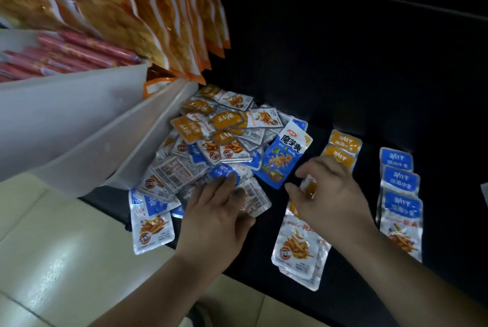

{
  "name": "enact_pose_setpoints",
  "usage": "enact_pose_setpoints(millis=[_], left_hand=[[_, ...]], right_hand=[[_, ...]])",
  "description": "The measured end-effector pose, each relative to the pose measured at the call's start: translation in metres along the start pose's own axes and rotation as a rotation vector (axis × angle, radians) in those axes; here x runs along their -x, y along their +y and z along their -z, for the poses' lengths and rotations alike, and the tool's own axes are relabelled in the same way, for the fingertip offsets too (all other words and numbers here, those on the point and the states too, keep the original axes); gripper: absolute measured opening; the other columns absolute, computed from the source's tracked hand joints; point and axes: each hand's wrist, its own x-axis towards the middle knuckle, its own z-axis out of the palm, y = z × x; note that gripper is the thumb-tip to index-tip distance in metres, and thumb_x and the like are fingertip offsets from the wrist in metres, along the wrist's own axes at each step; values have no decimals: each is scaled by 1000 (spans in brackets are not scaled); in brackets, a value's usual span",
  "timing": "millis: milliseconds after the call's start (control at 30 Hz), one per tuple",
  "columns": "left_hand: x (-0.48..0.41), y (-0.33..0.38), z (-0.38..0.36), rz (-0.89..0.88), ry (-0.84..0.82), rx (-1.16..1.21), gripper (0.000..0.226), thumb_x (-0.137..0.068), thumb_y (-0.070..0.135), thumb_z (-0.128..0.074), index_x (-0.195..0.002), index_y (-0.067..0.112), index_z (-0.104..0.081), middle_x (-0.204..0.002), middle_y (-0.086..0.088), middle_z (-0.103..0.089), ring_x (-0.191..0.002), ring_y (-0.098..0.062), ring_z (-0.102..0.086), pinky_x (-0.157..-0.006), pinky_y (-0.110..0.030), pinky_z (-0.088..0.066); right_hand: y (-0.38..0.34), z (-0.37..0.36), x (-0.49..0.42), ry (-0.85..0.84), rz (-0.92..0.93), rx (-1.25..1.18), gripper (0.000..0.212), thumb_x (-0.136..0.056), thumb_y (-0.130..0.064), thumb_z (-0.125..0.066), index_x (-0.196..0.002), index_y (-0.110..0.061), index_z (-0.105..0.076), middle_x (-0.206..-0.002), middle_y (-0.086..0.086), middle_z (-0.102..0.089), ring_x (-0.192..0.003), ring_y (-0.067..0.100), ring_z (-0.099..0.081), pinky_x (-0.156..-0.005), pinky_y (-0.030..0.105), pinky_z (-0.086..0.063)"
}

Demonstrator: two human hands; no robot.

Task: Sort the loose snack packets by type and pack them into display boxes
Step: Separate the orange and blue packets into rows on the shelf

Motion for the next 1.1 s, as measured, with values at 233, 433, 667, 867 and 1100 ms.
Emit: enact_pose_setpoints(millis=[233, 433, 667, 867, 1100], left_hand=[[-7, -7, 7, -10, 4, 11, 40, -78, 55, -73, -102, 22, -75, -137, 5, -66, -121, -21, -63, -96, -43, -52], [-13, -7, 10, 18, -28, 17, 42, -74, 61, -71, -98, 26, -75, -128, 9, -69, -112, -19, -65, -94, -43, -55], [-15, -7, 11, 38, -56, -12, 42, -71, 59, -77, -97, 27, -74, -124, 9, -70, -109, -21, -66, -92, -45, -55], [-15, 5, 7, 32, -37, -132, 36, -78, 44, -75, -107, 23, -76, -127, 5, -69, -109, -30, -65, -91, -48, -47], [-19, 17, -4, -5, 20, -245, 55, -87, 45, -43, -125, 17, -71, -124, -8, -64, -104, -40, -56, -83, -55, -47]], right_hand=[[-4, -14, -76, -276, -228, 298, 100, -86, -74, -60, -161, -23, -19, -168, 7, -25, -159, 29, -3, -128, 53, -5], [-7, -14, -87, -174, -154, 208, 106, -74, -61, -82, -159, -29, -27, -145, 4, -44, -141, 28, -34, -121, 47, -26], [-23, 34, -60, -37, -243, -606, 66, -91, -4, -74, -142, -39, -49, -106, -15, -64, -89, -1, -70, -71, 11, -57], [22, 99, 3, 81, -381, -616, 48, -86, 0, -78, -113, -38, -65, -79, -17, -70, -69, 3, -68, -63, 27, -59], [100, 81, 67, 71, -520, -525, 48, -90, 6, -66, -119, -32, -65, -92, -11, -68, -70, -9, -64, -51, 9, -49]])
